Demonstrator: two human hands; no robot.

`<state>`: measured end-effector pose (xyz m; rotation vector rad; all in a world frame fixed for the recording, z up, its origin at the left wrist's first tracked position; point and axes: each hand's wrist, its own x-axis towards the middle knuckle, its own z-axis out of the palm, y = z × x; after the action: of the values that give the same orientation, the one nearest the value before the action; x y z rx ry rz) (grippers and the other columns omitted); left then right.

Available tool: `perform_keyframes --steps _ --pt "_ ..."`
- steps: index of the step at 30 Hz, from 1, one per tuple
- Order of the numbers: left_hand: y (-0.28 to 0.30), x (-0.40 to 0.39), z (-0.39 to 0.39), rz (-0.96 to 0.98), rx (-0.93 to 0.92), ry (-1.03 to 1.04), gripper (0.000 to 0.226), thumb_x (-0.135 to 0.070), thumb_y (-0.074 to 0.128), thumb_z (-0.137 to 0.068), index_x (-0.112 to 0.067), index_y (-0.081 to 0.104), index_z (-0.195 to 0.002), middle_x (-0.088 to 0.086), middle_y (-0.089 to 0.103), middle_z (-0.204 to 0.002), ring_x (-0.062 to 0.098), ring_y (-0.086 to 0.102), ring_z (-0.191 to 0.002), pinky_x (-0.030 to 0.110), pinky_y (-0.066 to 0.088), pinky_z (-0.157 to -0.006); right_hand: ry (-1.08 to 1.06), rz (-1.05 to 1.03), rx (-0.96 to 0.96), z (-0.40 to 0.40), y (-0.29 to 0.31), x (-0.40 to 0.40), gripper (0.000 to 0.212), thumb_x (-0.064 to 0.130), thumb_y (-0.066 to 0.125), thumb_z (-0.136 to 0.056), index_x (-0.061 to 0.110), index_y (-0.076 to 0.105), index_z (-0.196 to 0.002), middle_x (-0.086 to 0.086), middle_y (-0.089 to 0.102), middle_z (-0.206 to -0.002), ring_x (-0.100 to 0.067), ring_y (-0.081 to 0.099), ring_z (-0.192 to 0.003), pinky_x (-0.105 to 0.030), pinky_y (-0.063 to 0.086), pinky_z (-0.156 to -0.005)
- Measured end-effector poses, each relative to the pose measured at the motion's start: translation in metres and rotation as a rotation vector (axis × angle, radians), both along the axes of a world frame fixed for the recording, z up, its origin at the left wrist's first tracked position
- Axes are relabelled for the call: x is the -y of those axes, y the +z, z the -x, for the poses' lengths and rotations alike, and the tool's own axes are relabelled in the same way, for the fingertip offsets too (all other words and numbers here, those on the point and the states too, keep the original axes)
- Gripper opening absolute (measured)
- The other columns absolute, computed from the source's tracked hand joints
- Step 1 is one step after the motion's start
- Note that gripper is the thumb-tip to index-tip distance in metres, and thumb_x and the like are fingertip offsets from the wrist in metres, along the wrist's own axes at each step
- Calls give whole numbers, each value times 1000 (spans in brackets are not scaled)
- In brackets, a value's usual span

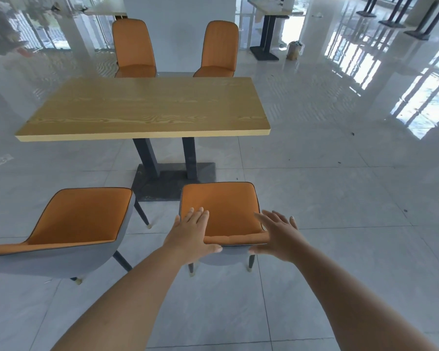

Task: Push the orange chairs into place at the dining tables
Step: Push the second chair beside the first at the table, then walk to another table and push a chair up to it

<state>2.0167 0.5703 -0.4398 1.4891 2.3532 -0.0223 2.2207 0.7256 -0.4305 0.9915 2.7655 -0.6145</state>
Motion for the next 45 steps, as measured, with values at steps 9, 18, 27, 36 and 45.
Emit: perform_keyframes --steps 9,18,27,36,45 --pt "55 -14 -2 -45 -87 -103 108 -79 44 -78 -18 -3 -154 2 -5 -163 22 -7 -149 49 2 -118 -82 -34 -60 -13 49 5 106 72 66 -67 35 13 -152 3 13 -162 -22 3 -149 -55 -1 -119" --pt "124 -16 -5 -163 -100 -222 110 -79 46 -78 -17 -3 -154 2 -4 -163 21 -8 -149 50 2 -120 -165 -120 -125 -32 112 21 106 70 67 -69 34 13 -152 2 12 -162 -22 2 -149 -54 -3 -119" --pt "152 -1 -2 -164 -106 -273 113 -78 47 -78 -15 -6 -154 3 -7 -163 21 -9 -149 47 0 -119 -220 -177 -155 -42 138 36 108 73 67 -66 33 14 -152 1 14 -162 -21 3 -149 -52 -1 -119" --pt "148 -41 -53 -133 -70 -355 111 -76 48 -80 -13 -5 -154 3 -6 -163 20 -8 -149 47 1 -120 -282 -162 -133 -101 130 10 107 73 66 -67 32 15 -153 0 15 -161 -23 5 -149 -49 1 -119" --pt "137 -153 -159 -154 -33 -428 106 -74 48 -82 -14 -1 -155 2 0 -163 20 -3 -149 44 3 -120 -322 -153 -137 -211 112 -85 101 68 67 -71 31 19 -152 0 23 -159 -20 11 -148 -48 6 -120"
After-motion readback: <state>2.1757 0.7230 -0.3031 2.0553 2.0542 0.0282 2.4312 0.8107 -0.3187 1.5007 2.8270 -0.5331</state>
